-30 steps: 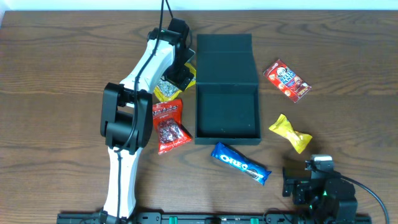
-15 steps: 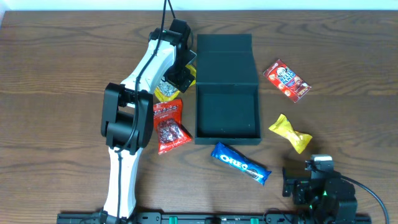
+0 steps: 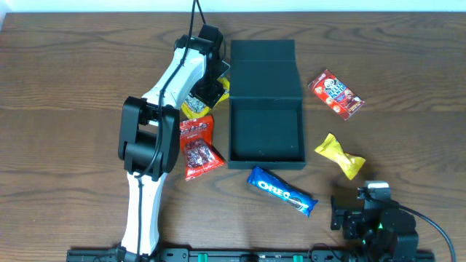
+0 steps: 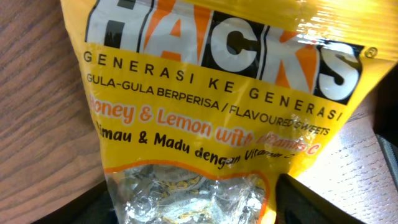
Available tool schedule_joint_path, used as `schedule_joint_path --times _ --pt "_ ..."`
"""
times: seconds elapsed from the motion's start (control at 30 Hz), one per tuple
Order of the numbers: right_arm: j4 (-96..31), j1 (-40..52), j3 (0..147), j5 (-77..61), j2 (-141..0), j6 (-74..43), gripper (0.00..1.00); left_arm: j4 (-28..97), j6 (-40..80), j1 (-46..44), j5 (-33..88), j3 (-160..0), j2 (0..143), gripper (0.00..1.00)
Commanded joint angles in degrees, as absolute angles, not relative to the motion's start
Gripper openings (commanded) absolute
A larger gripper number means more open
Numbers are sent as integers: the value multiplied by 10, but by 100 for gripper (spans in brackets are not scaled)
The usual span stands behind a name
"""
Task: Pack container
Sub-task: 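Close the left gripper on the yellow HACKS bag and lift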
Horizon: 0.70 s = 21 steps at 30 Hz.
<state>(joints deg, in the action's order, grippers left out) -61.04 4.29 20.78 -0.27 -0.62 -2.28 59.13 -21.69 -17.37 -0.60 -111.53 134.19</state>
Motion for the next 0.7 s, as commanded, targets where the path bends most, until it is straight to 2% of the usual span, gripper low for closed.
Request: schedule_joint_path --times 0.0,0.43,0.6,0.67 --pt "-615 34 204 -5 -3 -16 99 593 -223 -176 -4 -1107 1334 73" --pt "-615 34 204 -5 -3 -16 99 593 -223 -176 -4 -1107 1334 67" --pt "-615 34 204 -5 -3 -16 99 596 -222 -176 -4 -1107 1334 58" --pt "-615 34 204 -5 -3 -16 99 599 -220 -176 -4 -1107 1334 58"
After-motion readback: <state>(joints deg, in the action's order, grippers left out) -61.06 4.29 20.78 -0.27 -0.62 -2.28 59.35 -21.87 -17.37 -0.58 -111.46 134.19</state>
